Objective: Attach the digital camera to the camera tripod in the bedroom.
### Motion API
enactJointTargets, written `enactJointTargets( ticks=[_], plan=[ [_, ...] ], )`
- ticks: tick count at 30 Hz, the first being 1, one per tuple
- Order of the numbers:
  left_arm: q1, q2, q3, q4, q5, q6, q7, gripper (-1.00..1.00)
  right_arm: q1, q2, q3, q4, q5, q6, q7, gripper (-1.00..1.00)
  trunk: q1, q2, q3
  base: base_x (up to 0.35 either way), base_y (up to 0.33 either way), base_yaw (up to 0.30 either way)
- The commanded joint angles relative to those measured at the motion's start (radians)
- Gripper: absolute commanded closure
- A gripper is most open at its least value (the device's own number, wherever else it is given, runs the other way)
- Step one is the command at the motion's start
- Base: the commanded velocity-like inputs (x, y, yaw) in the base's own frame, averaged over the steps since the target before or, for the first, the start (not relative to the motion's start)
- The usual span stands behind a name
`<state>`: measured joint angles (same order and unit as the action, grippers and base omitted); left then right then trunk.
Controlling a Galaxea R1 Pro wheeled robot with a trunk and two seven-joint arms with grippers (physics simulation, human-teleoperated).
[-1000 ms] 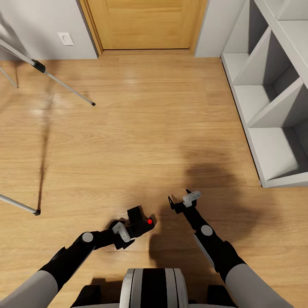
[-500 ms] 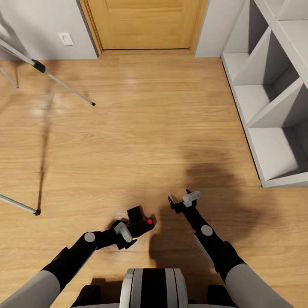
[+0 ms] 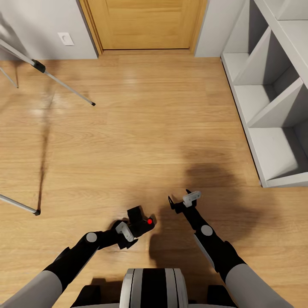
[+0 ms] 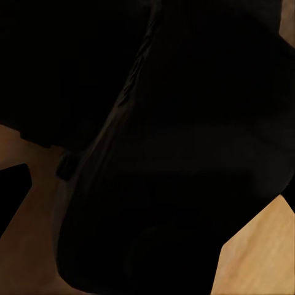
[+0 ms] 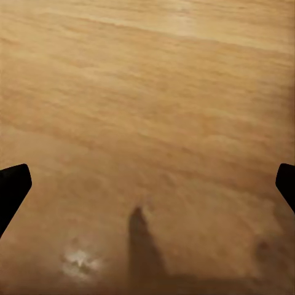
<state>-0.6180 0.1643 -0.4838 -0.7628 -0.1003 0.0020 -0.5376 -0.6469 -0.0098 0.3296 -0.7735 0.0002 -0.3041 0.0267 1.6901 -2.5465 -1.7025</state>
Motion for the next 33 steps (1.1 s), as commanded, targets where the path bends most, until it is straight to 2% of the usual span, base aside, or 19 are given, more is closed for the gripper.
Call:
enactJointTargets(
  ticks=[1, 5, 10, 13, 20, 21, 27, 33],
  plan=[
    [0.000, 0.000, -0.001, -0.002, -0.007, 0.000, -0.001, -1.00, 0.000, 0.000, 0.002, 0.000, -0.001, -0.003, 0.001, -1.00, 0.000, 0.000, 0.000, 0.000, 0.000, 0.000],
    [0.000, 0.000, -0.006, 0.007, -0.007, 0.001, -0.001, -1.00, 0.000, 0.000, 0.002, 0.000, 0.001, -0.003, 0.001, -1.00, 0.000, 0.000, 0.000, 0.000, 0.000, 0.000],
    [0.000, 0.000, -0.036, 0.035, -0.007, 0.001, 0.000, -1.00, 0.000, 0.000, 0.002, 0.000, 0.001, -0.003, 0.001, -1.00, 0.000, 0.000, 0.000, 0.000, 0.000, 0.000],
    [0.000, 0.000, -0.056, 0.043, -0.007, 0.000, 0.011, -1.00, 0.000, 0.000, 0.002, 0.000, 0.001, -0.003, 0.001, -1.00, 0.000, 0.000, 0.000, 0.000, 0.000, 0.000],
    [0.000, 0.000, -0.072, 0.050, -0.007, 0.000, 0.055, -1.00, 0.000, 0.000, 0.002, 0.000, 0.001, -0.003, 0.001, -1.00, 0.000, 0.000, 0.000, 0.000, 0.000, 0.000],
    [0.000, 0.000, -0.073, 0.050, -0.007, 0.000, 0.057, 1.00, 0.000, 0.000, 0.002, 0.000, 0.000, -0.003, 0.001, -1.00, 0.000, 0.000, 0.000, 0.000, 0.000, 0.000],
    [0.000, 0.001, -0.095, 0.051, -0.007, -0.002, 0.064, 1.00, 0.000, 0.000, 0.002, 0.000, 0.001, -0.003, 0.001, -1.00, 0.000, 0.000, 0.000, 0.000, 0.000, 0.000],
    [0.000, 0.001, -0.098, 0.051, -0.007, -0.005, 0.066, 1.00, 0.000, -0.001, 0.002, 0.000, 0.001, -0.003, 0.001, -1.00, 0.000, 0.000, 0.000, 0.000, 0.000, 0.000]
  ],
)
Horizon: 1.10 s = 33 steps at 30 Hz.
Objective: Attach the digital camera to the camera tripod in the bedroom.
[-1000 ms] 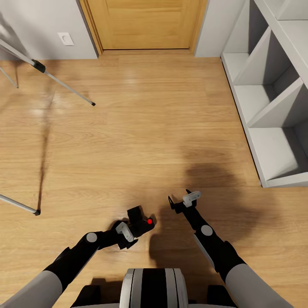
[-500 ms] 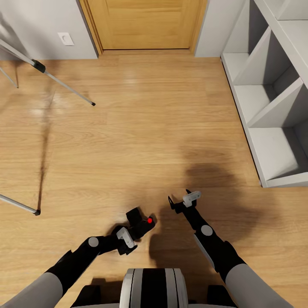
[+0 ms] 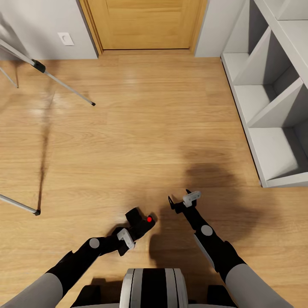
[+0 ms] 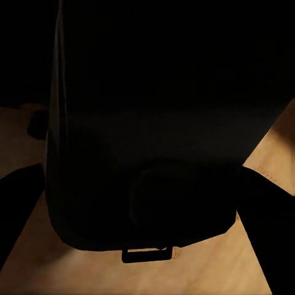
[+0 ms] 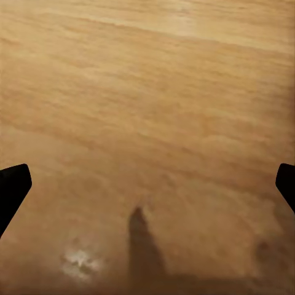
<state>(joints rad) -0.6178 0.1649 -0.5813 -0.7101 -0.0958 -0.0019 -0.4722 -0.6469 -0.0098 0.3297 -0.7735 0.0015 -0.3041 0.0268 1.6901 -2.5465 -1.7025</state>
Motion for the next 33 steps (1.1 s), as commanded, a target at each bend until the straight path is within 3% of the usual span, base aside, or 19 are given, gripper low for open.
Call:
enactJointTargets(
  ticks=[1, 12, 13, 15, 21, 29, 33],
  plan=[
    [0.000, 0.001, 0.000, -0.002, -0.012, -0.001, 0.004, 1.00, 0.000, 0.000, 0.002, 0.000, 0.000, -0.003, 0.001, -1.00, 0.000, 0.000, 0.000, 0.000, 0.000, 0.000],
    [0.000, 0.002, 0.003, -0.027, -0.012, -0.003, 0.011, 1.00, 0.000, 0.000, 0.002, 0.000, 0.000, -0.003, 0.001, -1.00, 0.000, 0.000, 0.000, 0.000, 0.000, 0.000],
    [0.000, 0.039, 0.181, -0.362, -0.004, 0.214, -0.207, 1.00, 0.000, 0.000, 0.002, 0.000, -0.001, -0.003, 0.001, -1.00, 0.000, 0.000, 0.000, 0.000, 0.000, 0.000],
    [0.000, 0.039, 0.212, -0.395, -0.004, 0.250, -0.251, 1.00, 0.000, 0.000, 0.002, 0.000, 0.000, -0.003, 0.001, -1.00, 0.000, 0.000, 0.000, 0.000, 0.000, 0.000],
    [0.000, 0.039, 0.244, -0.475, -0.004, 0.362, -0.296, 1.00, 0.000, 0.000, 0.002, 0.000, 0.000, -0.003, 0.001, -1.00, 0.000, 0.000, 0.000, 0.000, 0.000, 0.000],
    [0.000, 0.052, 0.250, -0.585, -0.004, 0.490, -0.306, 1.00, 0.000, 0.000, 0.002, 0.000, 0.000, -0.003, 0.001, -1.00, 0.000, 0.000, 0.000, 0.000, 0.000, 0.000],
    [0.000, 0.065, 0.250, -0.619, -0.004, 0.518, -0.307, 1.00, 0.000, 0.000, 0.004, 0.000, -0.001, -0.003, 0.001, -1.00, 0.000, 0.000, 0.000, 0.000, 0.000, 0.000]
  ],
)
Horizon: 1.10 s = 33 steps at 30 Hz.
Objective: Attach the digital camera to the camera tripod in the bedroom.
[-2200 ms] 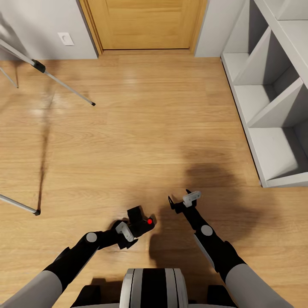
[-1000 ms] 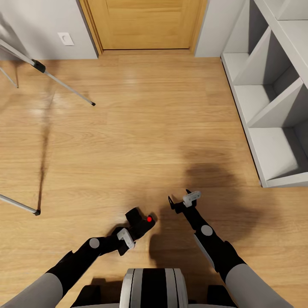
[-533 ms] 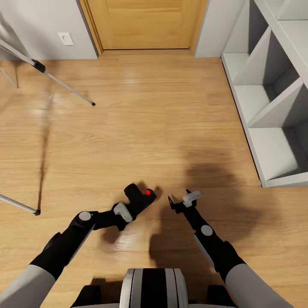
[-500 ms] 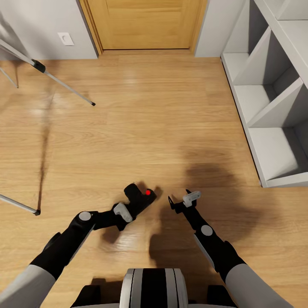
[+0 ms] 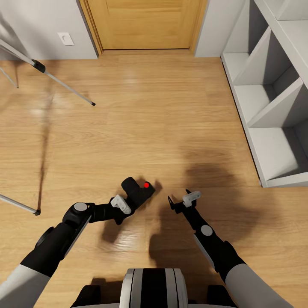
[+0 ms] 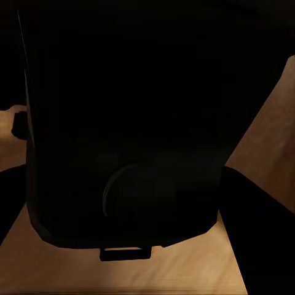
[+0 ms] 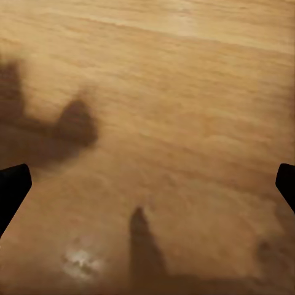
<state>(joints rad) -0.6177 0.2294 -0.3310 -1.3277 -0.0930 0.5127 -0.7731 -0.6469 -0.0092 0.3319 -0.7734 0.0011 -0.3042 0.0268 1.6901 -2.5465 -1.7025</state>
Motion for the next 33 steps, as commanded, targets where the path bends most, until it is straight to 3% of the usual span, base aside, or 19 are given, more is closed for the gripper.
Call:
enactJointTargets(
  ticks=[1, 6, 11, 15, 17, 25, 31, 33],
  plan=[
    [0.000, 0.005, 0.000, -0.016, -0.007, 0.014, -0.006, 1.00, 0.000, -0.001, 0.003, 0.000, -0.001, -0.003, 0.001, -1.00, 0.000, 0.000, -0.001, 0.000, 0.000, 0.000],
    [0.000, 0.014, 0.001, -0.056, -0.007, 0.051, -0.007, 1.00, 0.000, -0.001, 0.004, 0.000, -0.001, -0.003, 0.001, -1.00, 0.000, 0.000, -0.001, 0.000, 0.000, 0.000],
    [0.000, 0.020, 0.002, -0.126, -0.007, 0.154, -0.031, 1.00, 0.000, -0.001, 0.004, 0.000, 0.000, -0.003, 0.001, -1.00, 0.000, 0.000, -0.001, 0.000, 0.000, 0.000],
    [0.000, 0.025, 0.024, -0.191, -0.007, 0.290, -0.054, 1.00, 0.000, -0.001, 0.004, 0.000, 0.000, -0.003, 0.001, -1.00, 0.000, 0.000, -0.001, 0.000, 0.000, 0.000],
    [0.000, 0.026, 0.065, -0.221, -0.007, 0.382, -0.066, 1.00, 0.000, -0.001, 0.005, 0.000, 0.000, -0.003, 0.002, -1.00, 0.000, 0.000, -0.001, 0.000, 0.000, 0.000],
    [0.000, 0.026, 0.085, -0.243, -0.007, 0.409, -0.086, 1.00, 0.000, -0.001, 0.005, 0.049, 0.000, -0.001, 0.002, -1.00, 0.000, 0.000, -0.001, 0.000, 0.000, 0.000],
    [0.000, 0.026, 0.092, -0.284, -0.007, 0.415, -0.098, 1.00, 0.001, -0.009, 0.004, 0.093, 0.001, -0.001, 0.001, -1.00, -0.003, 0.001, 0.023, 0.000, 0.000, 0.000],
    [0.000, 0.026, 0.118, -0.287, -0.007, 0.415, -0.099, 1.00, 0.003, -0.012, 0.004, 0.110, 0.000, -0.001, 0.000, -1.00, -0.004, 0.002, 0.030, 0.000, 0.000, 0.000]
  ],
)
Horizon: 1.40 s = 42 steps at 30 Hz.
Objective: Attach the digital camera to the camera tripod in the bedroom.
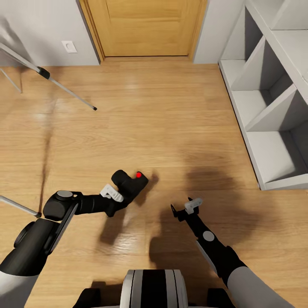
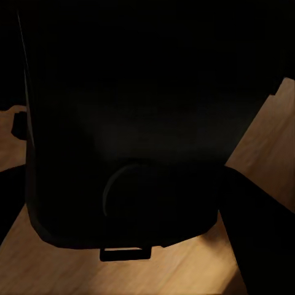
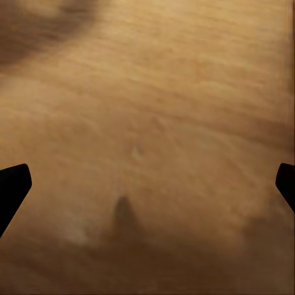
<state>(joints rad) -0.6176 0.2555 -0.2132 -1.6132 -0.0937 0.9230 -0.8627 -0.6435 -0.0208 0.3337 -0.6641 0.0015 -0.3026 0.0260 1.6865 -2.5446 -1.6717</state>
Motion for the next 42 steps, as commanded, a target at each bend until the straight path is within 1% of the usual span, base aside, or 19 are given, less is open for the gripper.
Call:
enactJointTargets(
  ticks=[1, 3, 8, 42],
  plan=[
    [-0.001, 0.000, 0.006, -0.001, -0.006, 0.005, -0.010, 1.00, 0.000, -0.001, 0.002, 0.003, 0.000, -0.003, 0.000, -1.00, -0.001, 0.000, 0.003, 0.000, 0.000, 0.000],
    [-0.001, 0.000, 0.020, -0.002, -0.006, 0.006, -0.010, 1.00, 0.000, -0.002, 0.002, 0.008, 0.000, -0.003, 0.000, -1.00, -0.001, 0.001, 0.011, 0.000, 0.000, 0.000],
    [-0.001, -0.001, 0.032, -0.002, -0.006, 0.006, -0.011, 1.00, 0.001, -0.002, 0.002, 0.013, 0.001, -0.003, -0.001, -1.00, -0.004, 0.002, 0.031, 0.000, 0.000, 0.000],
    [-0.001, -0.002, 0.033, -0.002, -0.006, 0.007, -0.012, 1.00, 0.002, -0.003, 0.002, 0.015, 0.002, -0.003, 0.000, -1.00, -0.019, 0.010, 0.162, 0.000, 0.000, 0.000]
  ],
)
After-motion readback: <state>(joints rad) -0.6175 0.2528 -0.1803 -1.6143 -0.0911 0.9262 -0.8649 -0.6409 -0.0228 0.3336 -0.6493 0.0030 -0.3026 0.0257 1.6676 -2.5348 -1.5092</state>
